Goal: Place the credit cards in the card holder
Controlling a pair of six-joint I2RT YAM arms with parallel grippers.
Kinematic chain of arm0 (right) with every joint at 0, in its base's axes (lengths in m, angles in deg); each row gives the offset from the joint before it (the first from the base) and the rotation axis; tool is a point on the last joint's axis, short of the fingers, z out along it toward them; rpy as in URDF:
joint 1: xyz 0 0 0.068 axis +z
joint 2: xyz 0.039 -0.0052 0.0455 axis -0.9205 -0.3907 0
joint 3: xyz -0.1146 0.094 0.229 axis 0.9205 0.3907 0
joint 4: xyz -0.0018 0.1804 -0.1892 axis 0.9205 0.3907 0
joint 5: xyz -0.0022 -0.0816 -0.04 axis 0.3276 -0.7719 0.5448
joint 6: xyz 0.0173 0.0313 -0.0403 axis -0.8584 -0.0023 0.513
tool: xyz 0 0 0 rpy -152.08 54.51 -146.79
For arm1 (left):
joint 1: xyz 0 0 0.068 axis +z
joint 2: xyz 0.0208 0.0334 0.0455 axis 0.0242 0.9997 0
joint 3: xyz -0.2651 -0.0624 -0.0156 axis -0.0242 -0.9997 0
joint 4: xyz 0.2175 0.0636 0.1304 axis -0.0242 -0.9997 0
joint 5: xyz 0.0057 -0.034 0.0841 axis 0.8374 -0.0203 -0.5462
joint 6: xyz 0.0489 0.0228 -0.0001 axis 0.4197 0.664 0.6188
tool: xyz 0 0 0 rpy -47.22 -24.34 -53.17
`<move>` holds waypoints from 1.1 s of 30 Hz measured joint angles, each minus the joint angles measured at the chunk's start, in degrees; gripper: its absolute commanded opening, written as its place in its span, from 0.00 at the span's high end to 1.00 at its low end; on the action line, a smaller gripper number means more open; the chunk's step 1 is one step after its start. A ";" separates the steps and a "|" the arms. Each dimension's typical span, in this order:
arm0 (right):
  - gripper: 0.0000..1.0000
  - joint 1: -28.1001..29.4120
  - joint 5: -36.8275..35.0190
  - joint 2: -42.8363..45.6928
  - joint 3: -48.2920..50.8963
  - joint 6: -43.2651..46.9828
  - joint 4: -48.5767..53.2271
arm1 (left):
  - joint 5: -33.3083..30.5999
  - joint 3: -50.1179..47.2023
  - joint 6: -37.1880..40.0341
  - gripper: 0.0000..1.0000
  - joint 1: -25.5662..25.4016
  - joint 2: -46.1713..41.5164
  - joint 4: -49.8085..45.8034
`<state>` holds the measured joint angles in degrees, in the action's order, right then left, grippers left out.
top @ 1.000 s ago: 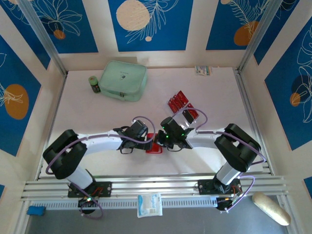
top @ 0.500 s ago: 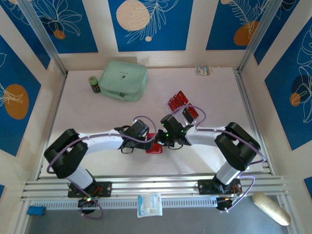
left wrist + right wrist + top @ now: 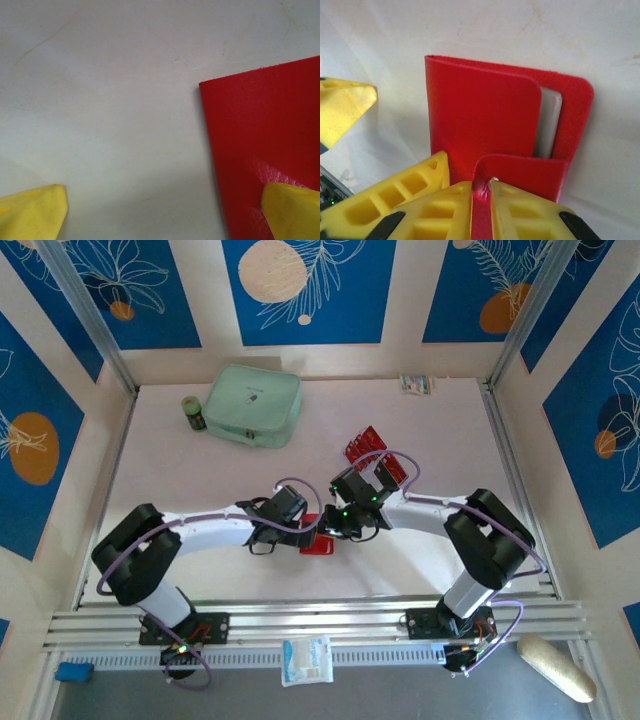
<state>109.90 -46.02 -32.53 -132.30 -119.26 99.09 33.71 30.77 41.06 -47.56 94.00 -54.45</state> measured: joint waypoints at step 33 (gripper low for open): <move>0.21 -33.05 -7.78 40.79 3.96 8.83 22.60 | -9.81 10.08 3.56 0.00 9.11 -22.27 -15.43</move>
<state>76.85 -53.81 8.25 -128.34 -110.43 121.69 23.90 40.84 44.62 -38.45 71.73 -69.88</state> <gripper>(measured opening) 0.680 0.998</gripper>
